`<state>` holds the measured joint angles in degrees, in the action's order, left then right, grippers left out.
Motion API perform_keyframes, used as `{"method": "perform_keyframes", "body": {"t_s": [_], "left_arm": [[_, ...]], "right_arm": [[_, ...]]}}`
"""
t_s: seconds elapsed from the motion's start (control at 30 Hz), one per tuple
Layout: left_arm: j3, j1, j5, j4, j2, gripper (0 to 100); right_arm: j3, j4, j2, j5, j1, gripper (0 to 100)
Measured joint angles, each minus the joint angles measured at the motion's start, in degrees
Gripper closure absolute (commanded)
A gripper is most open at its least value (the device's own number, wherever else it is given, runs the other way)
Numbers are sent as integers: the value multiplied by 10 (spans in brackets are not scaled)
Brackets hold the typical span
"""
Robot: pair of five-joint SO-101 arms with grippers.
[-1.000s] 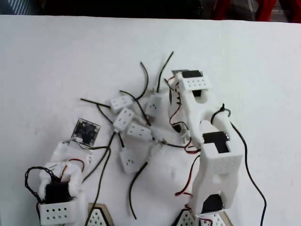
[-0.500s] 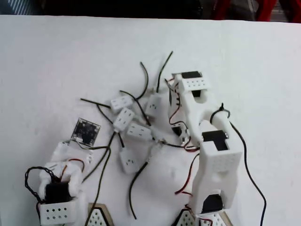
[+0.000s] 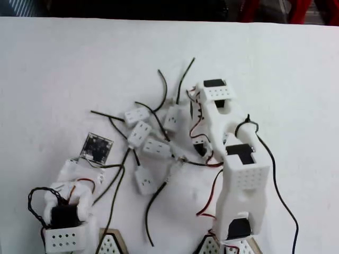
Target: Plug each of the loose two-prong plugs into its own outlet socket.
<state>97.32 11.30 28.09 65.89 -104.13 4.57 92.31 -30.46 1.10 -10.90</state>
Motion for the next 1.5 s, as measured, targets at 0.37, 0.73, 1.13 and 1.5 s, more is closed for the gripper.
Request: {"method": "perform_keyframes", "body": {"t_s": [0.37, 0.73, 1.13, 1.5], "left_arm": [[0, 0, 0, 0, 0, 972], [0, 0, 0, 0, 0, 972], [0, 0, 0, 0, 0, 972], [0, 0, 0, 0, 0, 973]], "right_arm": [[0, 4, 7, 0, 0, 951], [0, 26, 12, 30, 0, 979], [-124, 46, 251, 198, -26, 979], [-213, 46, 239, 357, -32, 979]]}}
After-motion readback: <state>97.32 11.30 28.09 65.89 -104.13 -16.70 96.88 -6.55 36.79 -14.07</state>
